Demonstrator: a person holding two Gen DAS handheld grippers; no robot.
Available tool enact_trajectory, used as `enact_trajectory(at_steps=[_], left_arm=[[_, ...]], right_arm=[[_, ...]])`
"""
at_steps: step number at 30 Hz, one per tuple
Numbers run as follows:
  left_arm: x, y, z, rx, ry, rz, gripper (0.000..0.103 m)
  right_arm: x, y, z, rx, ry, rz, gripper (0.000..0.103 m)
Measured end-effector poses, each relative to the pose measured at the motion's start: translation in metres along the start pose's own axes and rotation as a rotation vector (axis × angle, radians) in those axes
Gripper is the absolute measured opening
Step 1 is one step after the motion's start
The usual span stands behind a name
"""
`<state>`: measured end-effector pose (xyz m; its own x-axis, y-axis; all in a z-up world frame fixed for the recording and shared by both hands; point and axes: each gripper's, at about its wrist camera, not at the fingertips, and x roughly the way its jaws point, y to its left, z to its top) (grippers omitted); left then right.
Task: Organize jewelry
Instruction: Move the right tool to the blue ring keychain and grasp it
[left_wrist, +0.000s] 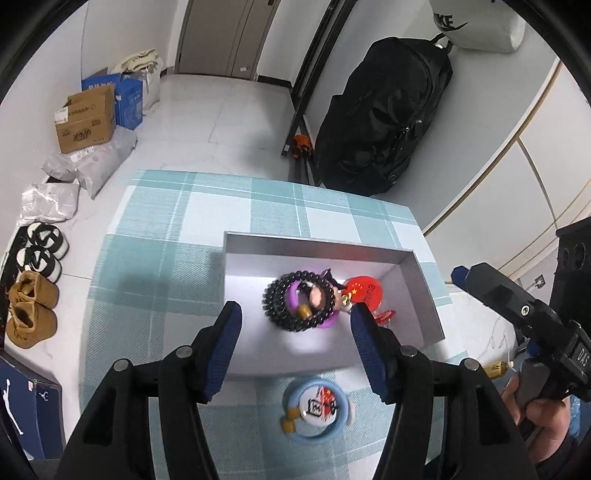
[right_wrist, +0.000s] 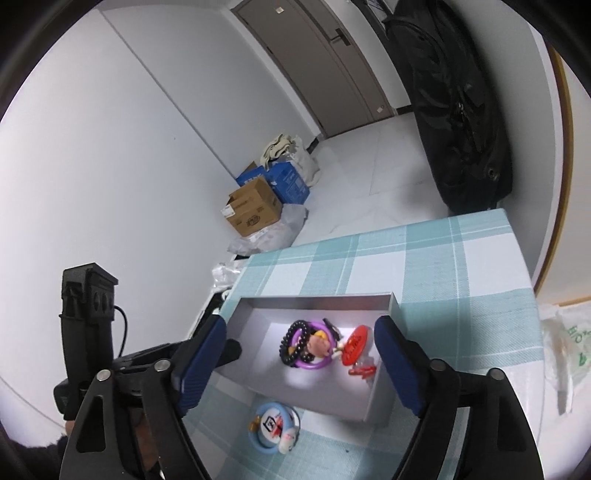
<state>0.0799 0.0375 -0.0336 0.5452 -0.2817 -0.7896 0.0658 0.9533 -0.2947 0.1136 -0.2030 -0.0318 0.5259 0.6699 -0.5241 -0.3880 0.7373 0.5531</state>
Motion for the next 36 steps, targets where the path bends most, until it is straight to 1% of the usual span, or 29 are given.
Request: enact_trajectory(at_steps=[3, 5, 9, 11, 14, 16, 21, 29, 32, 36], left_arm=[[-0.005, 0.0, -0.006, 0.013, -0.021, 0.012, 0.057], [-0.008, -0.001, -0.01, 0.023, -0.032, 0.027, 0.057], [-0.012, -0.001, -0.02, 0.033, -0.038, 0.062, 0.058], [-0.014, 0.0, -0.023, 0.029, -0.037, 0.074, 0.059], [-0.019, 0.003, -0.03, 0.015, -0.046, 0.083, 0.064], [-0.022, 0.006, -0.034, 0.006, -0.049, 0.091, 0.068], [-0.021, 0.015, -0.042, -0.013, -0.025, 0.097, 0.068], [-0.022, 0.037, -0.047, -0.101, 0.007, 0.122, 0.069], [-0.021, 0.046, -0.046, -0.133, 0.023, 0.131, 0.069], [-0.021, 0.054, -0.047, -0.161, 0.039, 0.141, 0.069]], right_arm=[[-0.003, 0.005, -0.005, -0.023, -0.005, -0.006, 0.087], [-0.006, 0.007, -0.009, -0.035, -0.007, -0.013, 0.091], [-0.012, 0.015, -0.018, -0.062, -0.012, -0.026, 0.096], [-0.014, 0.018, -0.023, -0.076, -0.009, -0.032, 0.097], [-0.016, 0.022, -0.031, -0.098, -0.003, -0.039, 0.098], [-0.016, 0.024, -0.036, -0.108, 0.017, -0.035, 0.098], [-0.008, 0.025, -0.049, -0.113, 0.077, -0.045, 0.098], [0.018, 0.03, -0.07, -0.149, 0.205, -0.057, 0.098], [0.029, 0.038, -0.079, -0.202, 0.249, -0.064, 0.098], [0.043, 0.056, -0.091, -0.309, 0.288, -0.09, 0.097]])
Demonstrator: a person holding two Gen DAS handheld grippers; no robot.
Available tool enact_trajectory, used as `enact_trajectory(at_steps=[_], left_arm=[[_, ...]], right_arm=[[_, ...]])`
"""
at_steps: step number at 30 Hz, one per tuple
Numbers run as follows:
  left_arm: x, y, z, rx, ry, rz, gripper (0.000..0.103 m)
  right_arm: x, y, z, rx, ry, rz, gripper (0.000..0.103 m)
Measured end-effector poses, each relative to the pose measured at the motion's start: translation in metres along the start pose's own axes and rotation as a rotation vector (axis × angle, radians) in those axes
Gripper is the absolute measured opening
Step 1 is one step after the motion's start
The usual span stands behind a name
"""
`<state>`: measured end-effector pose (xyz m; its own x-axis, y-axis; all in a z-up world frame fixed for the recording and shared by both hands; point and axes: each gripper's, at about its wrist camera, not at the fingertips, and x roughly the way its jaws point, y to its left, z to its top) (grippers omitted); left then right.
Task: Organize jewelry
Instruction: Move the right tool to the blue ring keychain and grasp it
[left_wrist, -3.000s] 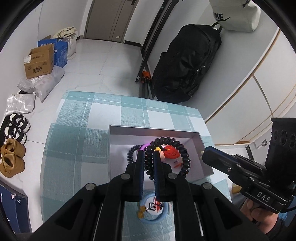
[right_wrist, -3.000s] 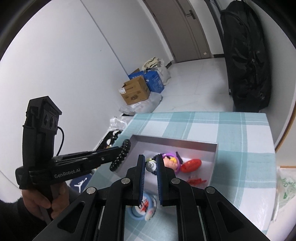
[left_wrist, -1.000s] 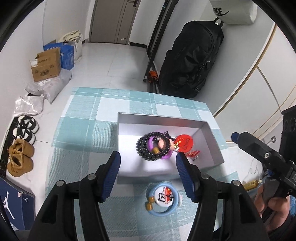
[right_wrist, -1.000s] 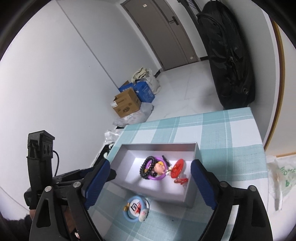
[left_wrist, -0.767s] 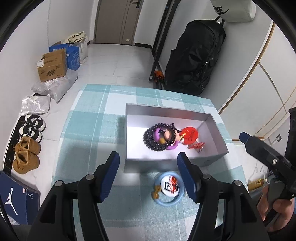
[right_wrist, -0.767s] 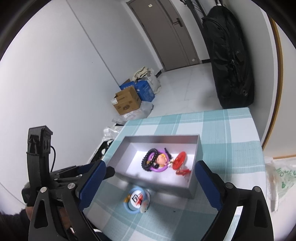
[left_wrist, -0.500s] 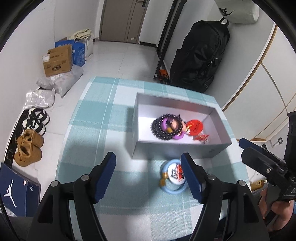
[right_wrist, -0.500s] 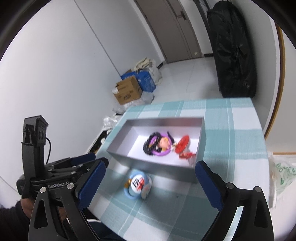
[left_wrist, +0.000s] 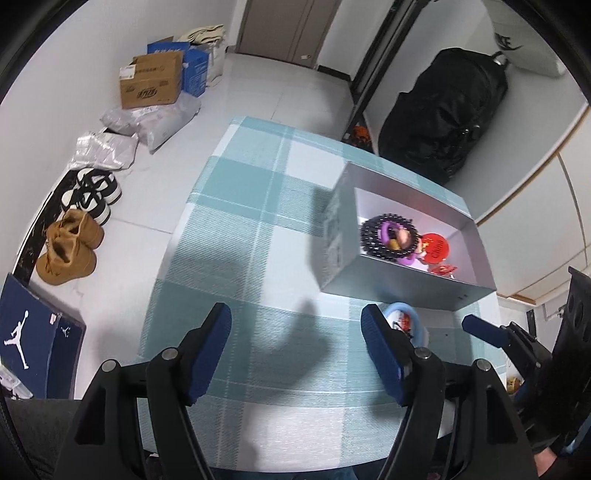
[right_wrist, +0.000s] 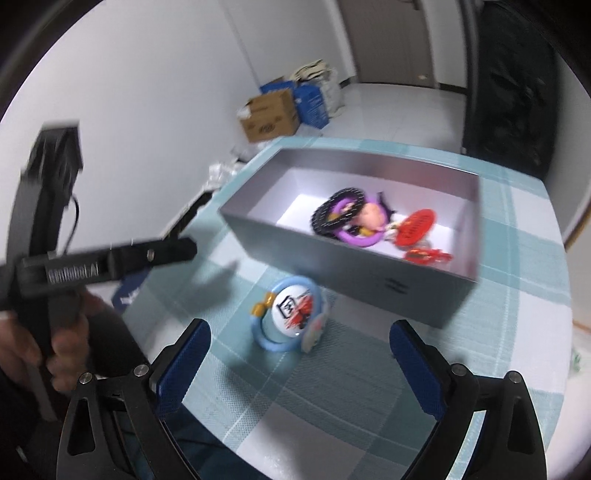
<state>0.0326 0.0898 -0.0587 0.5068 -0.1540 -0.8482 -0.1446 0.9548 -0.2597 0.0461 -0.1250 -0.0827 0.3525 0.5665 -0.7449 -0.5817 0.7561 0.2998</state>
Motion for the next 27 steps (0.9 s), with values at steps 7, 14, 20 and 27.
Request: enact_trajectory(at_steps=[7, 14, 20, 27], left_arm=[[0.0, 0.009, 0.0, -0.023, 0.009, 0.006, 0.069], [-0.001, 0.013, 0.001, -0.014, 0.002, -0.003, 0.069], [0.0, 0.014, 0.003, -0.008, 0.007, -0.007, 0.069], [-0.001, 0.009, 0.003, 0.008, -0.005, -0.018, 0.069]], right_arm=[[0.026, 0.025, 0.001, -0.133, 0.044, -0.103, 0.096], [0.054, 0.033, 0.004, -0.193, 0.11, -0.144, 0.07], [0.055, 0.039, 0.001, -0.233, 0.108, -0.155, 0.061], [0.05, 0.036, 0.003, -0.205, 0.105, -0.142, 0.061]])
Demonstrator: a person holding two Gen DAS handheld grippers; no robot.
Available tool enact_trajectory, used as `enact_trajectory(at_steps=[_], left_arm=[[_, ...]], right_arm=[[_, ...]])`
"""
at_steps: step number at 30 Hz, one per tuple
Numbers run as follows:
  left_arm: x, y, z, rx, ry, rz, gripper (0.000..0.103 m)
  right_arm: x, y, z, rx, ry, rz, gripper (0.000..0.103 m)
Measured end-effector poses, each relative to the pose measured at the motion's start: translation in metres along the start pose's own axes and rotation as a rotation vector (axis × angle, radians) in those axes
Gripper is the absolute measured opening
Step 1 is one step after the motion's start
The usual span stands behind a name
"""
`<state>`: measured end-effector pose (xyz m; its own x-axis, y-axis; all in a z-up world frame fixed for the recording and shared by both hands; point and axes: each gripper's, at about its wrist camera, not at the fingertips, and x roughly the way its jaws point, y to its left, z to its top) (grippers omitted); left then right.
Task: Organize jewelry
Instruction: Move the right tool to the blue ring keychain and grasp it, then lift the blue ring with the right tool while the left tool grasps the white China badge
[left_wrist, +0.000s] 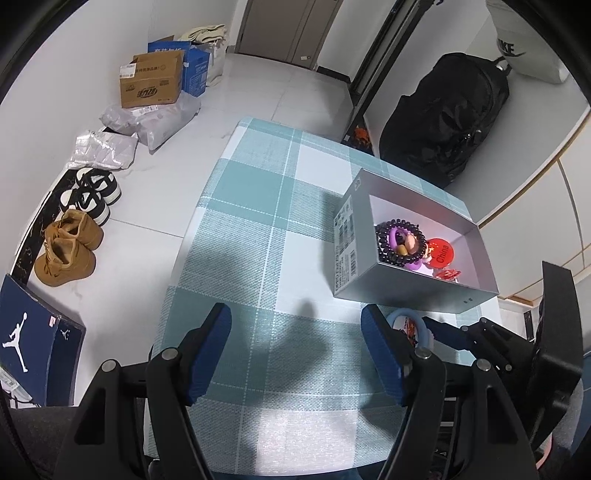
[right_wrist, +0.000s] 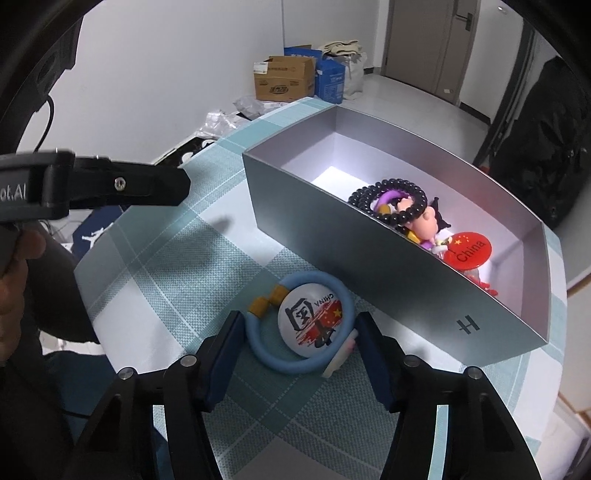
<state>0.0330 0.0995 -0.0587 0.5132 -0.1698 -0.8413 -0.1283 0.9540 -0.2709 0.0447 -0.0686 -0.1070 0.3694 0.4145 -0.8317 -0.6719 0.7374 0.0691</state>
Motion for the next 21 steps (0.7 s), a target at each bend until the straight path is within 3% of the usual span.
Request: enact_trajectory(at_steps=[9, 17, 21], left_arm=[[0.0, -0.009, -0.002, 0.032, -0.004, -0.019, 0.069], [0.005, -0.027, -0.01, 0.121, 0.002, 0.0, 0.069], [0.009, -0.037, -0.013, 0.133, 0.039, -0.055, 0.069]], right_arm=[[-0.022, -0.016, 0.003, 0.088, -0.069, 0.069, 0.06], [-0.048, -0.034, -0.003, 0.148, -0.121, 0.091, 0.06], [-0.063, -0.045, -0.01, 0.196, -0.148, 0.092, 0.06]])
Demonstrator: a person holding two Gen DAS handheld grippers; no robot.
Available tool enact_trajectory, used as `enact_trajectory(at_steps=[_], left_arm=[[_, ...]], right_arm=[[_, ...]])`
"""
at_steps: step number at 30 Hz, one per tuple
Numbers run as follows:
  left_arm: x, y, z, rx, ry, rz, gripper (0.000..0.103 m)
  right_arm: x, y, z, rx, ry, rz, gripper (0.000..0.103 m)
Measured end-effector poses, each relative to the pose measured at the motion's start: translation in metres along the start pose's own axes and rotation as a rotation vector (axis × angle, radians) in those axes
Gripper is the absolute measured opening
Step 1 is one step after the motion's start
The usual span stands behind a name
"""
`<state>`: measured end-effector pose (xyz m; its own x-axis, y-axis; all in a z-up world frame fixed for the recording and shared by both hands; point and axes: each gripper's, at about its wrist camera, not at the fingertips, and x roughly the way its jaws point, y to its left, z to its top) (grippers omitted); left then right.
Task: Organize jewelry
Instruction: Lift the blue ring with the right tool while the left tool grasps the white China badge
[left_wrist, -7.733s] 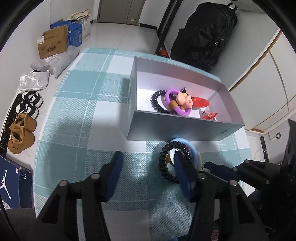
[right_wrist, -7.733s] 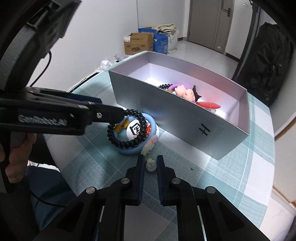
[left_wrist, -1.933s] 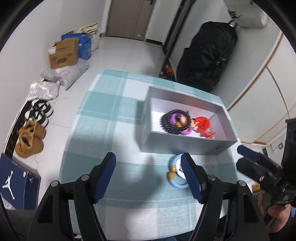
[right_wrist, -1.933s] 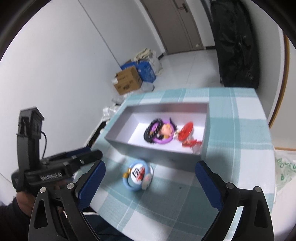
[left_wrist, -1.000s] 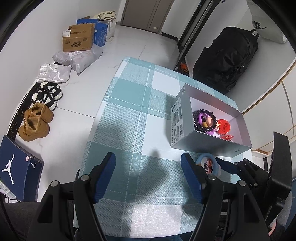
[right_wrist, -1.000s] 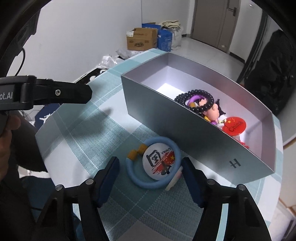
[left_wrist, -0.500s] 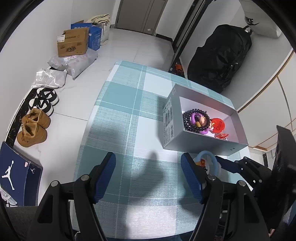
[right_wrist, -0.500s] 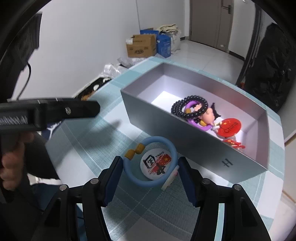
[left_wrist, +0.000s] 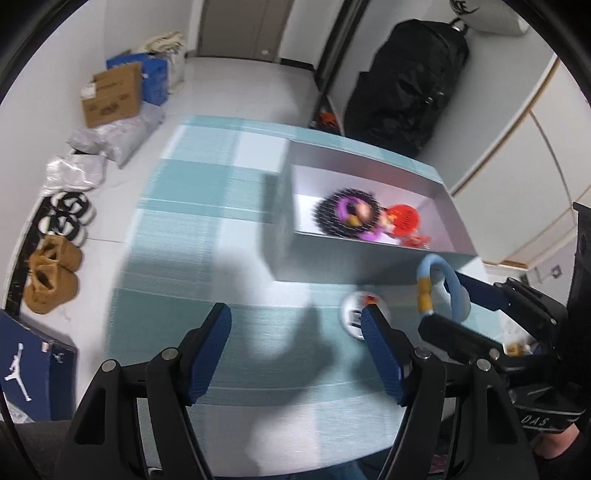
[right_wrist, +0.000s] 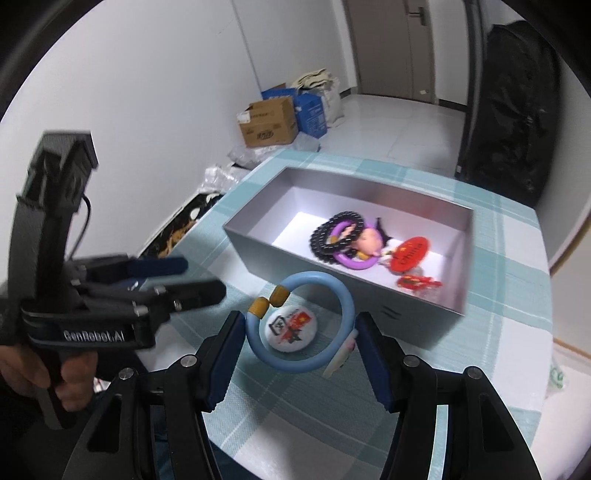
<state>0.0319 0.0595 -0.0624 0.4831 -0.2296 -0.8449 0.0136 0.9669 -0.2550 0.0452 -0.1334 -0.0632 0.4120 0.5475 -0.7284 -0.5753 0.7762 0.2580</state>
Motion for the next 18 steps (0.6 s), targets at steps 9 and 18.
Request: enact_trajectory(at_steps=[9, 18], left_arm=[[0.023, -0.038, -0.003, 0.087, 0.065, -0.005, 0.069], [0.039, -0.059, -0.01, 0.153, 0.095, 0.056, 0.068]], right_arm=[[-0.041, -0.024, -0.005, 0.074, -0.077, -0.004, 0.06], [-0.058, -0.041, -0.011, 0.119, -0.113, 0.0, 0.061]])
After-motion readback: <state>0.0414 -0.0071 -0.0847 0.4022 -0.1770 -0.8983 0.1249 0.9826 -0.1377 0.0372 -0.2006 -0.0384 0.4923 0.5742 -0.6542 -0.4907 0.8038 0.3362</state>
